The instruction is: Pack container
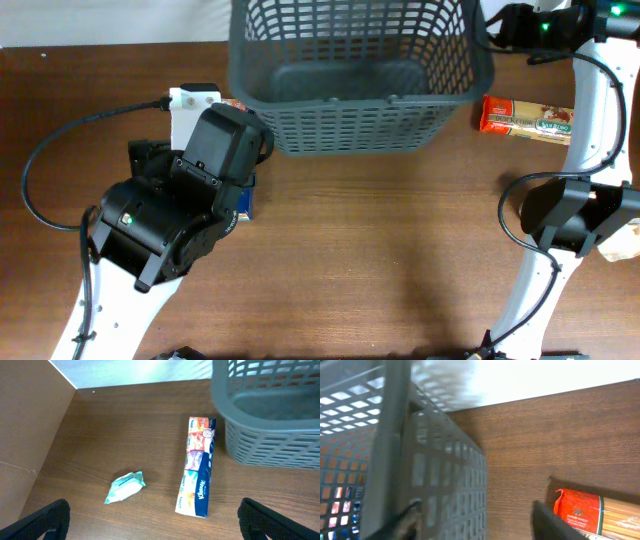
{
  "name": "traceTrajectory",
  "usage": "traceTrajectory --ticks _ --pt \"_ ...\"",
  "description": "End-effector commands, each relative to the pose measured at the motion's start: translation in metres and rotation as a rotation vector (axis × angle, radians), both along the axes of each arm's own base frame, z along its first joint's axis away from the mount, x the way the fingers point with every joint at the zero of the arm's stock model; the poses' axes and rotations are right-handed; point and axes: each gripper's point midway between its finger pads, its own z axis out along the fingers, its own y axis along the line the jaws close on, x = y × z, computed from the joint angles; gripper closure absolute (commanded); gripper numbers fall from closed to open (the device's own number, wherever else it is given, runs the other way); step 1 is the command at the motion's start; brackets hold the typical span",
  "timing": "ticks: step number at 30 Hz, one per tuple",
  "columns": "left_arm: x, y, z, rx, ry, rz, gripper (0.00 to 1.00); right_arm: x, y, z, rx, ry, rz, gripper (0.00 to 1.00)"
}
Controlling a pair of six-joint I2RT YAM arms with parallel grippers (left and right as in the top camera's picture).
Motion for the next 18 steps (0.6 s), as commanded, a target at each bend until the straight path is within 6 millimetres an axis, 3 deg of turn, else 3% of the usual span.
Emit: traceTrajectory --ticks 1,5,9,18 --pt "-0.002 0.003 0.004 0.002 -0.004 0.001 0.01 0.001 0.006 -0.005 0.011 0.009 0.017 0.20" --pt "-0.003 0.004 0.004 0.005 0.001 0.001 0.01 0.000 -0.005 0.001 0.012 -0.003 -0.007 0.12" --pt "-0.003 0.004 0.004 0.005 0.001 0.000 0.01 -0.005 -0.029 0.021 0.029 -0.030 -0.080 0.01" --pt "-0.001 0.003 0.006 0.001 -0.015 0.004 0.01 -0.049 -0.083 0.068 0.023 -0.044 -0.200 0.01"
